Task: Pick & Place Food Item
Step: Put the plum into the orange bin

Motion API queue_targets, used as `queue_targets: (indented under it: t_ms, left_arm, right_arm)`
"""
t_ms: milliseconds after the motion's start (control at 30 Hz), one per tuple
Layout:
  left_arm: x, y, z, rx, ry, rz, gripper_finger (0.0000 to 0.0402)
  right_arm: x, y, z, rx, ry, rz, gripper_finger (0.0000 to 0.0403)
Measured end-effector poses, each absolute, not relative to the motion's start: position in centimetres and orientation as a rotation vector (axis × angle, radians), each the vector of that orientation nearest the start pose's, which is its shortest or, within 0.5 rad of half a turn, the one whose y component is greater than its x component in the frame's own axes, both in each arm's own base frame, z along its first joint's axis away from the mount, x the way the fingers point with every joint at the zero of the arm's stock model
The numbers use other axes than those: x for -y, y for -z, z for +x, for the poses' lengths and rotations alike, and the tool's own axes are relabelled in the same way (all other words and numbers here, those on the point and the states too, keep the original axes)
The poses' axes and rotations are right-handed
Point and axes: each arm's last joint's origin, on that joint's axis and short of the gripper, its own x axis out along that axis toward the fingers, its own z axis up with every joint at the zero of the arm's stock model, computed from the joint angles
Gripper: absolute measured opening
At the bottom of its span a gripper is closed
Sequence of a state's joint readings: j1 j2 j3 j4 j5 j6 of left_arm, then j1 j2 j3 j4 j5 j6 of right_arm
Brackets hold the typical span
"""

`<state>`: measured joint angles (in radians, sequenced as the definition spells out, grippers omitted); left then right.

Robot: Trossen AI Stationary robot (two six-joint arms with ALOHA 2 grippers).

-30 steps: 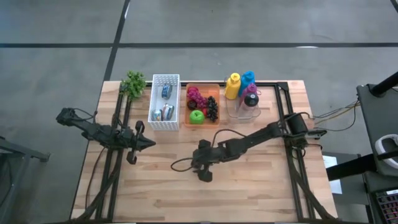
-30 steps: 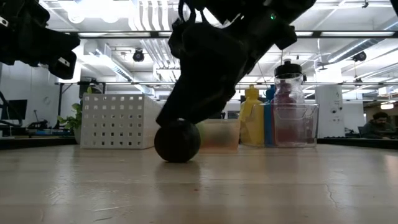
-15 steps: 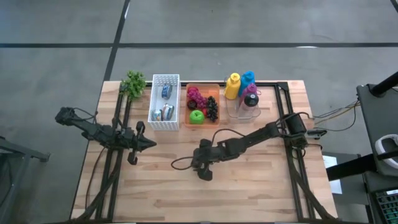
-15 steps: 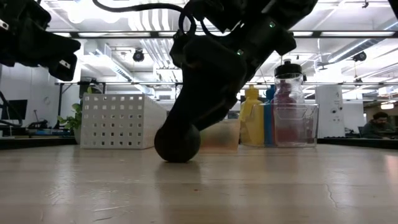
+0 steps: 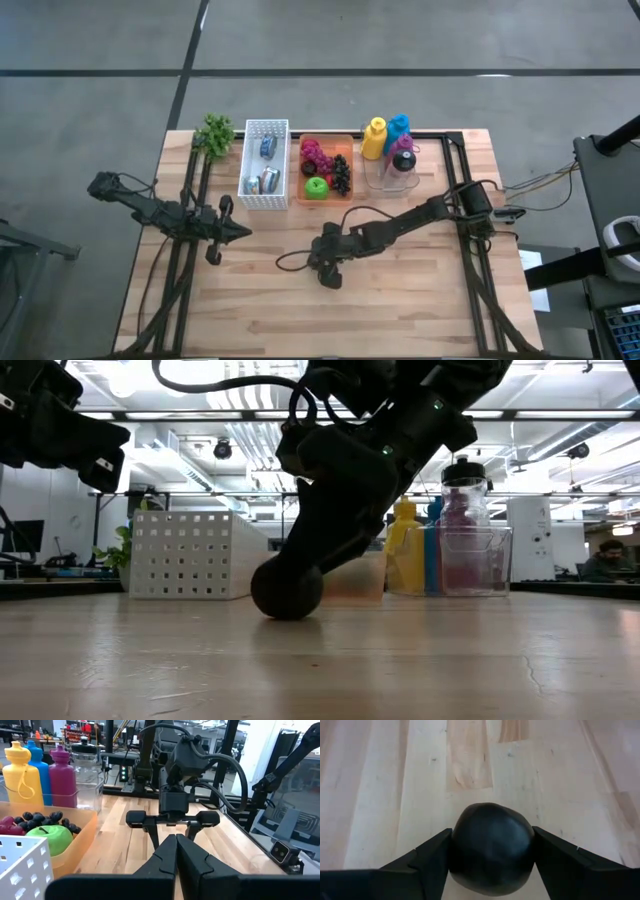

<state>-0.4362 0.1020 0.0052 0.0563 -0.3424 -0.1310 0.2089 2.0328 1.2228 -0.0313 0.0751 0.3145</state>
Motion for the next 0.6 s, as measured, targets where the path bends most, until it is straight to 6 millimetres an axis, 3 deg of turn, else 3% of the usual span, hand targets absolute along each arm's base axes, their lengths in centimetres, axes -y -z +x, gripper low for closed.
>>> queue_targets:
  t_ms: [367, 600]
  left_arm:
    - [3.4, -16.3, 9.7, -0.043, 0.091, -0.116, 0.0010]
    - [3.4, -16.3, 9.7, -0.043, 0.091, -0.116, 0.0010]
  right_arm:
    - [-7.7, -13.4, 40.6, -0.847, 0.036, 0.175, 0.0235]
    - [-6.4, -16.3, 40.7, -0.776, 0.072, 0.191, 0.0230]
